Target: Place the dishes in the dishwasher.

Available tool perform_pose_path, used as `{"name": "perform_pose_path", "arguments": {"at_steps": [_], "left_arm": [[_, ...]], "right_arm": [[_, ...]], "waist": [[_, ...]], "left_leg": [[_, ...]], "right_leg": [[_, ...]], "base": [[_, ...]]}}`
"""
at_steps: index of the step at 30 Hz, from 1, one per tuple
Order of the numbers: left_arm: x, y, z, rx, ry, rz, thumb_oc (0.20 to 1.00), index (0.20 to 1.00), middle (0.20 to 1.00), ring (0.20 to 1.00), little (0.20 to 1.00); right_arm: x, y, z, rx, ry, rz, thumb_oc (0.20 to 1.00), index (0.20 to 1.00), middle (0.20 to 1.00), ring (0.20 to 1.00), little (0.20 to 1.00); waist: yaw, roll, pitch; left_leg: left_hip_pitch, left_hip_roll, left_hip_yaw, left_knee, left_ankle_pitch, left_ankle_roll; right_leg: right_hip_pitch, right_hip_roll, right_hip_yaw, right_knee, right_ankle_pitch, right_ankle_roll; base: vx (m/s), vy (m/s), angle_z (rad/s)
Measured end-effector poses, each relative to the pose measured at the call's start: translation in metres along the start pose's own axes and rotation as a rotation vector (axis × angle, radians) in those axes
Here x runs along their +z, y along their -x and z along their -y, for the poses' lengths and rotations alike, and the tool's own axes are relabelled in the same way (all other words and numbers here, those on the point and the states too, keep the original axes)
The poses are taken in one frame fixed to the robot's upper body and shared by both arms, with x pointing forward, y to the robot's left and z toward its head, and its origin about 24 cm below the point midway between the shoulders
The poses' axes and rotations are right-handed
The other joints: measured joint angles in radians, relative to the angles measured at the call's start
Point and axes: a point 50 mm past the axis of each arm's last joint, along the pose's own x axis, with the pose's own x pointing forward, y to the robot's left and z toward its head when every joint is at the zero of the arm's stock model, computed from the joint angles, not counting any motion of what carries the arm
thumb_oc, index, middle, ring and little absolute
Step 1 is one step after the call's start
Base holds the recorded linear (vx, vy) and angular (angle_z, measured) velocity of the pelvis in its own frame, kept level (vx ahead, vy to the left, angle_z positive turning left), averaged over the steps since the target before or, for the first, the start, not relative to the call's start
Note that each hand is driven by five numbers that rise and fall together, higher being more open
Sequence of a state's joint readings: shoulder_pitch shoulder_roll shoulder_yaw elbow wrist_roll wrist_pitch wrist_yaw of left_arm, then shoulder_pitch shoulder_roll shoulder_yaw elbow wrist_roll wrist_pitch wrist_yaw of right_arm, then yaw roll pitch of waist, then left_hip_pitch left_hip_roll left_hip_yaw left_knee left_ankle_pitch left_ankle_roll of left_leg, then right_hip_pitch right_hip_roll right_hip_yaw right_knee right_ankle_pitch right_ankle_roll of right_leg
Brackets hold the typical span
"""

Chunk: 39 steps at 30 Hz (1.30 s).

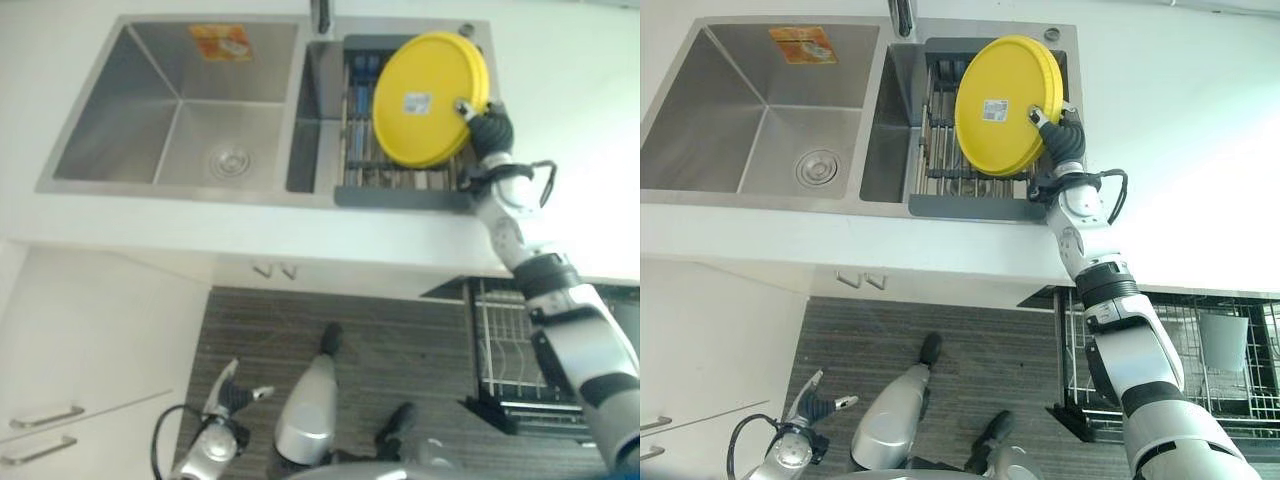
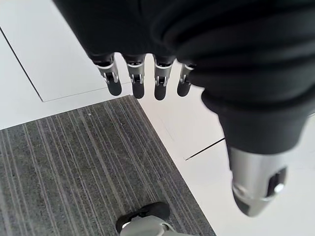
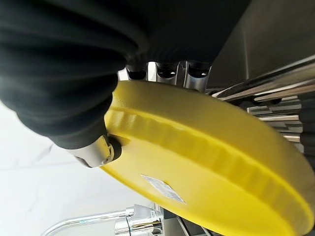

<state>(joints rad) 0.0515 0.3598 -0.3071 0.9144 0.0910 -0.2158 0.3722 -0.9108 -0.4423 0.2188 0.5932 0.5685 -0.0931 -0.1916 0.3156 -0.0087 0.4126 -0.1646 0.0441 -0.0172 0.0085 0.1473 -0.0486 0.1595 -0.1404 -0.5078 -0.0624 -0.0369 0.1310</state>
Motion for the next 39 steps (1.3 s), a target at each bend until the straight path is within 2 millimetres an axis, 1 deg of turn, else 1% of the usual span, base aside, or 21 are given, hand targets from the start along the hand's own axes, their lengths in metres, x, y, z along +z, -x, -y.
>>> {"name": "perform_pose_path", "arguments": {"at_steps": [3, 7, 9, 11, 14, 15, 18, 19, 20, 21, 22, 23, 25, 26, 27, 28, 32, 33, 34, 37, 39], "left_arm": [[0.003, -0.001, -0.001, 0.002, 0.003, 0.009, 1.000, 1.000, 1.000, 1.000, 1.000], [0.004, -0.001, 0.000, -0.003, 0.011, 0.019, 1.000, 1.000, 1.000, 1.000, 1.000], [0.003, -0.001, -0.001, 0.006, 0.032, 0.009, 1.000, 1.000, 1.000, 1.000, 1.000], [-0.001, -0.001, -0.001, 0.035, 0.076, -0.027, 1.000, 1.000, 1.000, 1.000, 1.000], [-0.008, 0.000, -0.003, 0.060, 0.081, -0.066, 1.000, 1.000, 1.000, 1.000, 1.000], [-0.010, 0.002, -0.002, 0.057, 0.079, -0.074, 1.000, 1.000, 1.000, 1.000, 1.000], [-0.022, 0.011, 0.009, 0.033, 0.083, -0.119, 1.000, 1.000, 1.000, 1.000, 1.000], [-0.022, 0.012, 0.013, 0.023, 0.085, -0.123, 1.000, 1.000, 1.000, 1.000, 1.000], [-0.023, 0.014, 0.016, 0.016, 0.088, -0.129, 1.000, 1.000, 1.000, 1.000, 1.000], [-0.026, 0.017, 0.022, 0.000, 0.089, -0.146, 1.000, 1.000, 1.000, 1.000, 1.000], [-0.027, 0.020, 0.027, -0.016, 0.076, -0.147, 1.000, 1.000, 1.000, 1.000, 1.000], [-0.027, 0.021, 0.031, -0.024, 0.076, -0.150, 1.000, 1.000, 1.000, 1.000, 1.000], [-0.033, 0.025, 0.034, -0.036, 0.073, -0.179, 1.000, 1.000, 1.000, 1.000, 1.000], [-0.032, 0.025, 0.036, -0.042, 0.075, -0.180, 1.000, 1.000, 1.000, 1.000, 1.000], [-0.030, 0.026, 0.041, -0.051, 0.081, -0.178, 1.000, 1.000, 1.000, 1.000, 1.000], [-0.029, 0.026, 0.042, -0.056, 0.083, -0.174, 1.000, 1.000, 1.000, 1.000, 1.000], [-0.026, 0.027, 0.047, -0.081, 0.070, -0.157, 1.000, 1.000, 1.000, 1.000, 1.000], [-0.026, 0.027, 0.047, -0.084, 0.070, -0.155, 1.000, 1.000, 1.000, 1.000, 1.000], [-0.026, 0.027, 0.047, -0.089, 0.065, -0.154, 1.000, 1.000, 1.000, 1.000, 1.000], [-0.017, 0.028, 0.054, -0.133, 0.043, -0.103, 1.000, 1.000, 1.000, 1.000, 1.000], [-0.015, 0.031, 0.060, -0.161, 0.022, -0.086, 1.000, 1.000, 1.000, 1.000, 1.000]], "right_arm": [[-0.002, 0.000, 0.000, -0.002, 0.000, -0.016, 0.200, 0.200, 0.200, 0.200, 0.200], [-0.007, 0.004, 0.002, 0.001, -0.089, -0.022, 0.200, 0.200, 0.200, 0.200, 0.200], [-0.005, 0.012, -0.003, 0.026, -0.128, 0.035, 0.200, 0.200, 0.200, 0.200, 0.200], [0.006, 0.023, -0.013, 0.060, -0.176, 0.134, 0.200, 0.200, 0.200, 0.200, 0.200], [0.033, 0.041, -0.032, 0.109, -0.294, 0.317, 0.200, 0.200, 0.200, 0.200, 0.200], [0.037, 0.047, -0.034, 0.110, -0.322, 0.353, 0.200, 0.200, 0.200, 0.200, 0.200], [0.029, 0.071, -0.027, 0.067, -0.370, 0.368, 0.200, 0.200, 0.200, 0.200, 0.200], [0.026, 0.076, -0.023, 0.049, -0.363, 0.372, 0.200, 0.200, 0.200, 0.200, 0.200], [0.021, 0.081, -0.018, 0.029, -0.363, 0.359, 0.200, 0.200, 0.200, 0.200, 0.200], [0.009, 0.089, -0.011, -0.001, -0.355, 0.323, 0.200, 0.200, 0.200, 0.200, 0.200], [0.002, 0.095, -0.003, -0.021, -0.332, 0.298, 0.200, 0.200, 0.200, 0.200, 0.200], [-0.004, 0.103, 0.009, -0.051, -0.307, 0.274, 0.200, 0.200, 0.200, 0.200, 0.200], [-0.012, 0.114, 0.022, -0.100, -0.320, 0.248, 0.200, 0.200, 0.200, 0.200, 0.200], [-0.014, 0.117, 0.027, -0.120, -0.322, 0.243, 0.200, 0.200, 0.200, 0.200, 0.200], [-0.016, 0.128, 0.043, -0.166, -0.300, 0.243, 0.200, 0.200, 0.200, 0.200, 0.200], [-0.019, 0.136, 0.054, -0.200, -0.287, 0.234, 0.200, 0.200, 0.200, 0.200, 0.200], [-0.034, 0.173, 0.099, -0.367, -0.265, 0.161, 0.200, 0.200, 0.200, 0.200, 0.200], [-0.039, 0.185, 0.111, -0.411, -0.256, 0.139, 0.200, 0.200, 0.200, 0.200, 0.200], [-0.045, 0.190, 0.121, -0.452, -0.266, 0.117, 0.200, 0.200, 0.200, 0.200, 0.200], [-0.048, 0.195, 0.134, -0.470, -0.259, 0.106, 0.200, 0.200, 0.200, 0.200, 0.200], [-0.062, 0.196, 0.138, -0.496, -0.245, 0.049, 0.200, 0.200, 0.200, 0.200, 0.200]], "waist": [[0.000, 0.000, 0.000], [-0.005, -0.001, 0.000], [-0.009, -0.002, -0.001], [-0.017, -0.006, -0.004], [-0.065, -0.027, -0.020], [-0.086, -0.037, -0.033], [-0.150, -0.064, -0.136], [-0.188, -0.066, -0.148], [-0.209, -0.061, -0.160], [-0.242, -0.054, -0.204], [-0.270, -0.041, -0.213], [-0.313, -0.027, -0.227], [-0.323, -0.011, -0.249], [-0.343, -0.006, -0.252], [-0.370, 0.002, -0.258], [-0.371, 0.004, -0.258], [-0.422, 0.008, -0.258], [-0.425, 0.016, -0.257], [-0.450, 0.024, -0.255], [-0.457, 0.058, -0.248], [-0.450, 0.081, -0.233]], "left_leg": [[0.012, 0.000, 0.001, 0.000, 0.000, 0.000], [0.018, 0.005, 0.004, -0.001, 0.000, 0.000], [0.033, 0.007, 0.011, -0.004, 0.000, 0.000], [0.055, 0.012, 0.029, -0.010, 0.000, 0.000], [0.085, 0.036, 0.081, -0.026, 0.000, -0.001], [0.093, 0.041, 0.089, -0.027, -0.002, -0.003], [0.105, 0.057, 0.146, -0.044, -0.005, -0.006], [0.121, 0.065, 0.170, -0.046, -0.007, -0.010], [0.133, 0.070, 0.190, -0.046, -0.010, -0.011], [0.138, 0.081, 0.223, -0.057, -0.010, -0.012], [0.168, 0.088, 0.249, -0.069, -0.009, -0.013], [0.196, 0.102, 0.289, -0.081, -0.011, -0.020], [0.215, 0.118, 0.333, -0.080, -0.021, -0.034], [0.223, 0.123, 0.335, -0.080, -0.023, -0.038], [0.227, 0.129, 0.337, -0.080, -0.022, -0.040], [0.235, 0.134, 0.349, -0.080, -0.022, -0.041], [0.238, 0.151, 0.368, -0.084, -0.023, -0.043], [0.238, 0.153, 0.376, -0.091, -0.023, -0.044], [0.238, 0.153, 0.387, -0.095, -0.022, -0.045], [0.237, 0.153, 0.387, -0.095, -0.022, -0.045], [0.233, 0.146, 0.383, -0.095, -0.023, -0.045]], "right_leg": [[0.010, -0.001, 0.001, 0.002, 0.000, 0.000], [0.014, 0.000, 0.003, 0.003, 0.000, 0.000], [0.026, 0.000, 0.006, -0.001, 0.000, 0.000], [0.029, 0.001, 0.025, -0.004, 0.002, -0.001], [0.022, 0.007, 0.069, -0.004, 0.010, -0.011], [0.020, 0.009, 0.086, -0.004, 0.012, -0.013], [-0.016, 0.009, 0.143, 0.008, 0.014, -0.016], [-0.016, 0.010, 0.166, 0.009, 0.017, -0.018], [-0.019, 0.011, 0.182, 0.014, 0.016, -0.019], [-0.048, 0.014, 0.216, 0.023, 0.016, -0.021], [-0.044, 0.018, 0.244, 0.026, 0.020, -0.023], [-0.047, 0.023, 0.258, 0.028, 0.017, -0.021], [-0.063, 0.029, 0.276, 0.030, 0.018, -0.035], [-0.064, 0.033, 0.278, 0.029, 0.024, -0.033], [-0.064, 0.044, 0.280, 0.031, 0.031, -0.026], [-0.064, 0.046, 0.292, 0.032, 0.038, -0.036], [-0.096, 0.062, 0.337, 0.039, 0.036, -0.036], [-0.106, 0.060, 0.340, 0.045, 0.033, -0.038], [-0.115, 0.059, 0.340, 0.047, 0.035, -0.039], [-0.115, 0.057, 0.339, 0.046, 0.039, -0.035], [-0.116, 0.050, 0.337, 0.044, 0.040, -0.034]], "base": [[-0.03, -0.009, -0.01], [-0.06, -0.050, -0.01], [-0.09, -0.085, -0.09], [-0.11, -0.081, -0.24], [-0.11, -0.072, -0.49], [-0.11, -0.065, -0.51], [-0.10, -0.070, -0.58], [-0.08, -0.098, -0.67], [-0.06, -0.099, -0.80], [-0.05, -0.122, -0.90], [-0.06, -0.166, -1.07], [-0.05, -0.143, -1.03], [-0.04, -0.100, -0.90], [-0.05, -0.083, -0.48], [-0.07, -0.091, -0.32], [-0.08, -0.092, -0.39], [-0.10, -0.092, -0.32], [-0.07, -0.060, -0.34], [-0.09, -0.067, -0.21], [-0.10, -0.021, -0.04], [-0.06, 0.025, 0.06]]}}
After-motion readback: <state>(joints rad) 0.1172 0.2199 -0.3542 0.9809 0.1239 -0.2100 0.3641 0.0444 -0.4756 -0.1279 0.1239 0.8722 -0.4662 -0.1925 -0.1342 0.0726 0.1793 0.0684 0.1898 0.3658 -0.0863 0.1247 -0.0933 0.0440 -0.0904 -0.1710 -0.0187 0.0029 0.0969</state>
